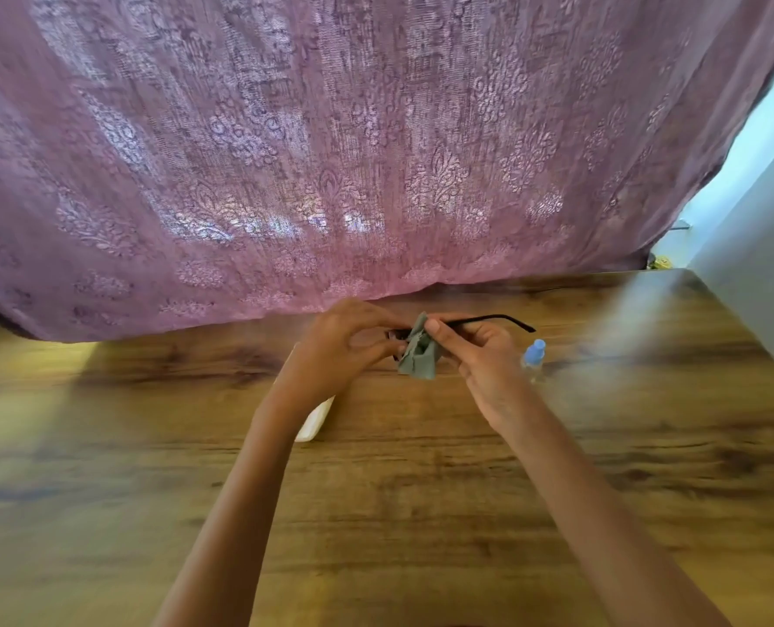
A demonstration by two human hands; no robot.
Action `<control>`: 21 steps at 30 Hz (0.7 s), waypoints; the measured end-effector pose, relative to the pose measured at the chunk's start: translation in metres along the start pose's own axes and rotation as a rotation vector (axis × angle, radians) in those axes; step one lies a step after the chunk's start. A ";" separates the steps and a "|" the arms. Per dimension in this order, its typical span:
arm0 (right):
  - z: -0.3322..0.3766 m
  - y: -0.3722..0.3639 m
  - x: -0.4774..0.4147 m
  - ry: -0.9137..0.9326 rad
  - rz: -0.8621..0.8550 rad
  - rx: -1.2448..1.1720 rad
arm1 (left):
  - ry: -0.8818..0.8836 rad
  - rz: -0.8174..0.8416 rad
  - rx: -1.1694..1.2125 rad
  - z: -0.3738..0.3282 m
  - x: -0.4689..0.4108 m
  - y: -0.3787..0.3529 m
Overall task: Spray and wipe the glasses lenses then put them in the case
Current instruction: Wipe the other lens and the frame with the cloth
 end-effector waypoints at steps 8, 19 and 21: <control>-0.001 -0.003 0.003 -0.073 0.101 -0.041 | -0.042 -0.092 -0.124 -0.006 -0.003 0.003; 0.041 -0.012 0.030 0.691 -0.072 0.766 | -0.022 -0.038 -0.234 -0.003 -0.003 -0.005; 0.041 -0.020 0.029 0.768 -0.072 0.931 | -0.036 -0.049 -0.217 -0.005 -0.002 -0.006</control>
Point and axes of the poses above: each hand's wrist, its own x-axis away from the middle knuckle, its own y-axis out of the back of the hand, z = x × y, the point moved 5 cm from there along -x, towards the middle knuckle, and after that the axes turned 5 degrees about -x, right-handed, at the moved point
